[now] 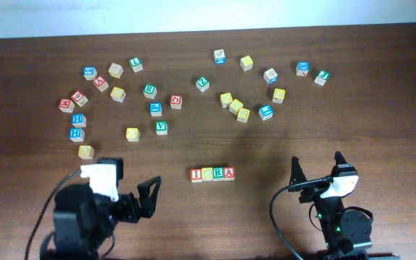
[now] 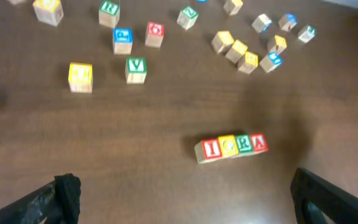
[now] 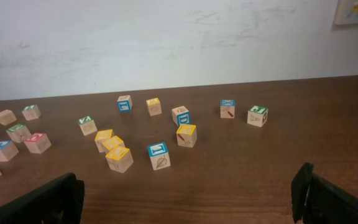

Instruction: Spell out ICRA

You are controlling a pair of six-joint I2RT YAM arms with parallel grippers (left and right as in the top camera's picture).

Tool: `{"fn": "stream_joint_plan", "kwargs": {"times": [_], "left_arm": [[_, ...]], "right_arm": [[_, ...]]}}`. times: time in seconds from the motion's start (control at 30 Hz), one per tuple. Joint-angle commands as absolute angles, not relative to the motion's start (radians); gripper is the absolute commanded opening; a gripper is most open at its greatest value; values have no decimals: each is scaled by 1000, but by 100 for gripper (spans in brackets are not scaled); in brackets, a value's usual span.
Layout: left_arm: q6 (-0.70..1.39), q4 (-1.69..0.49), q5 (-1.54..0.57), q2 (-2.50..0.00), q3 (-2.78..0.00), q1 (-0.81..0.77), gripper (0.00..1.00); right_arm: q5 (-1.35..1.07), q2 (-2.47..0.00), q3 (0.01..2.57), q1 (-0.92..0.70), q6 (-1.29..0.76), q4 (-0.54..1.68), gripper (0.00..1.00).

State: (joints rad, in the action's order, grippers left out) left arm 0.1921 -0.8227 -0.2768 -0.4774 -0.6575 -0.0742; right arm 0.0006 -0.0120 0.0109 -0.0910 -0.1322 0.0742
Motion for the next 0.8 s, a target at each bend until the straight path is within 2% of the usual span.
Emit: {"fn": "stream_joint_plan", "kwargs": {"times": [0.0,0.2,0.37,0.43,0.77], "left_arm": [[163,-788,-300,-355,-542,-44,99],[163,-744,-300,-253,-481,-18,99],[157,-733,-210,-199,-444,16,99],[95,-695,-242,-163,-394,17,99],[51,-287,-271,-4,-153,17,99]], "right_arm": [[9,-3,6,-84,-139,82,99],[9,-3,6,-84,-139,82,98],[9,-3,6,-84,-139,82,98],[9,-3,6,-84,-139,81,98],[9,-3,6,-84,-139,82,99]]}}
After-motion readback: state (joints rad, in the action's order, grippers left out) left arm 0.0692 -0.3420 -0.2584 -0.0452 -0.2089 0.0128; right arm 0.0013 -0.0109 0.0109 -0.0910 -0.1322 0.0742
